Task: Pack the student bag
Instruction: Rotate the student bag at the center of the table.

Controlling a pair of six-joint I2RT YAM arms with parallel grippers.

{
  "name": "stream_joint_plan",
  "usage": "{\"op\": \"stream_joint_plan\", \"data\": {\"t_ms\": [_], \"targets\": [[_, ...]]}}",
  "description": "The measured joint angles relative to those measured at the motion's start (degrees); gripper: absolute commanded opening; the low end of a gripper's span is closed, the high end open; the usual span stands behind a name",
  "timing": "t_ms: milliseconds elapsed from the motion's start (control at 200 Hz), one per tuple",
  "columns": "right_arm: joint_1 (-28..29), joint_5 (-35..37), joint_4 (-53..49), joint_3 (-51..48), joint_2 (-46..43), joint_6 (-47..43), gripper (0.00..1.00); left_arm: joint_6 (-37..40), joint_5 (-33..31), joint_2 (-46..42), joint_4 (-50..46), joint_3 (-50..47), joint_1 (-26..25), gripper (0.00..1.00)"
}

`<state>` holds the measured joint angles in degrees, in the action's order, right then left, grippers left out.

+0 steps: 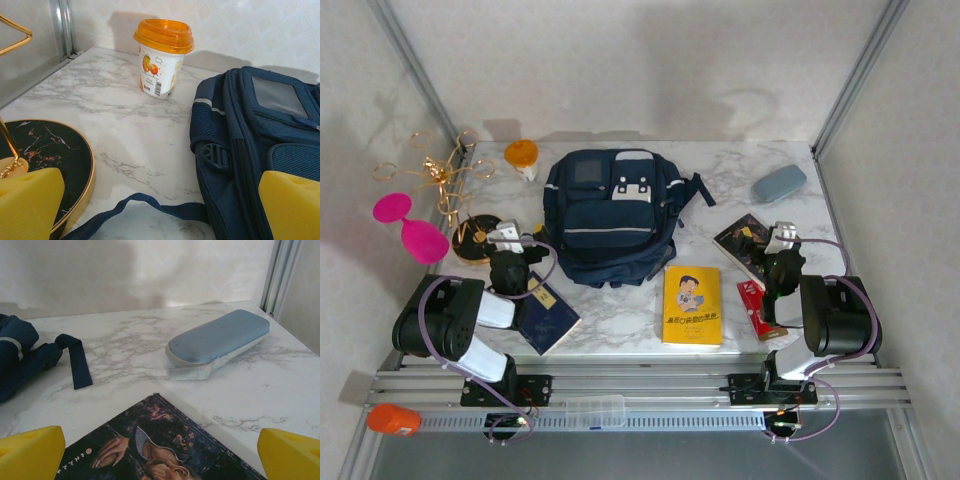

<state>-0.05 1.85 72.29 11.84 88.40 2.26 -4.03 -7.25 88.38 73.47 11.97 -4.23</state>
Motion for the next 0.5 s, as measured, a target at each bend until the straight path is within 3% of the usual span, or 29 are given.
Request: {"op": "stream_joint_plan", "data": {"t_ms": [295,501], "targets": [[0.0,-0.11,-1.14,0.22,-0.52,-0.15,0.99,0.46,0.52,-1.29,-0.52,-0.02,0.0,0.99],[0.0,0.31,-12.81,4.28,-10.05,1.09,0.99,-0.11,0.63,-14.84,-8.07,-0.26,-0.02,0.99]]}}
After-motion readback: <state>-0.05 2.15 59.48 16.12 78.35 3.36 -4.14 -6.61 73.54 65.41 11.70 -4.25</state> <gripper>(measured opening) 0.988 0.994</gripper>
